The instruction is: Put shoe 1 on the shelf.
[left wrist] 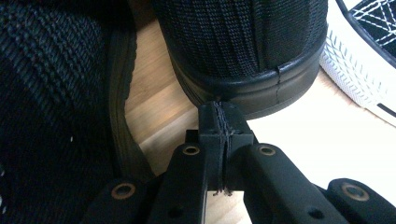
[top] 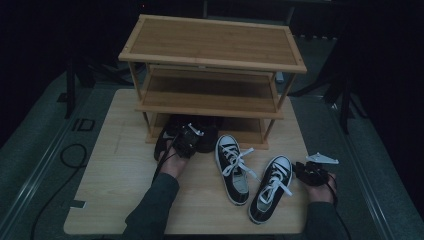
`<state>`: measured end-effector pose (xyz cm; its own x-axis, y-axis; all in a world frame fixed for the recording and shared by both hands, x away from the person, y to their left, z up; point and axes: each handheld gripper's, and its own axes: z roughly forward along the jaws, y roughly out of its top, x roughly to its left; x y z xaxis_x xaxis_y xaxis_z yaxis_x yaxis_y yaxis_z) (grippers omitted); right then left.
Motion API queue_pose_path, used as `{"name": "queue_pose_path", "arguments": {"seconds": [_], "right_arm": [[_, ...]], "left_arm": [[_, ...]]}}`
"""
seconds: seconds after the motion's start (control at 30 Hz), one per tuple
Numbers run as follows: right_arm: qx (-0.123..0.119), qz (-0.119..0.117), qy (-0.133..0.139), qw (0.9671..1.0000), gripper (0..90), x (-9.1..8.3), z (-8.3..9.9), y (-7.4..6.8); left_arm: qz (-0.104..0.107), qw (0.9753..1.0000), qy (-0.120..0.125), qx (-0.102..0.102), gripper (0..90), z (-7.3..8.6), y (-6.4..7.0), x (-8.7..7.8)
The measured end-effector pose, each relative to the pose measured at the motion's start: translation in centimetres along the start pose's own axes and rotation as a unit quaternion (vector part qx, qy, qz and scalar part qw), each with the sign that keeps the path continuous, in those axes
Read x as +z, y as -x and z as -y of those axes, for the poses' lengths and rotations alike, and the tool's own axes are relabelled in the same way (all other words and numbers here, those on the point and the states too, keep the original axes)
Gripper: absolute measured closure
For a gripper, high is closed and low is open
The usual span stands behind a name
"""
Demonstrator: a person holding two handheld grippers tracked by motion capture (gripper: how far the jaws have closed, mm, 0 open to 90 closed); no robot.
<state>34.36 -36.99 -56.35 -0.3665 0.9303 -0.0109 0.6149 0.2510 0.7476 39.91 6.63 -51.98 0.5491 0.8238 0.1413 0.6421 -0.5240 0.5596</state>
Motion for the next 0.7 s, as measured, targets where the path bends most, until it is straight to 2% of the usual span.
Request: {"name": "queue_pose_path", "arguments": {"seconds": [0.13, 0.27, 0.6, 0.7], "right_arm": [[0.0, 0.0, 0.0, 1.0, 70.7, 0.0, 0.0, 0.01], [0.0, 0.0, 0.0, 1.0, 70.7, 0.0, 0.0, 0.01], [0.0, 0.0, 0.0, 1.0, 70.7, 0.0, 0.0, 0.01], [0.0, 0.0, 0.0, 1.0, 70.7, 0.01, 0.0, 0.02]], "left_arm": [[0.001, 1.0, 0.002, 0.009, 89.1, -0.26, 0.14, 0.23], [0.003, 1.0, 0.003, 0.005, 89.1, -0.36, 0.16, 0.32], [0.01, 0.9998, 0.006, 0.014, 89.1, -1.03, 0.57, 0.8], [0.019, 0.9997, 0.01, 0.014, 87.4, -0.77, 0.5, 0.68]]}}
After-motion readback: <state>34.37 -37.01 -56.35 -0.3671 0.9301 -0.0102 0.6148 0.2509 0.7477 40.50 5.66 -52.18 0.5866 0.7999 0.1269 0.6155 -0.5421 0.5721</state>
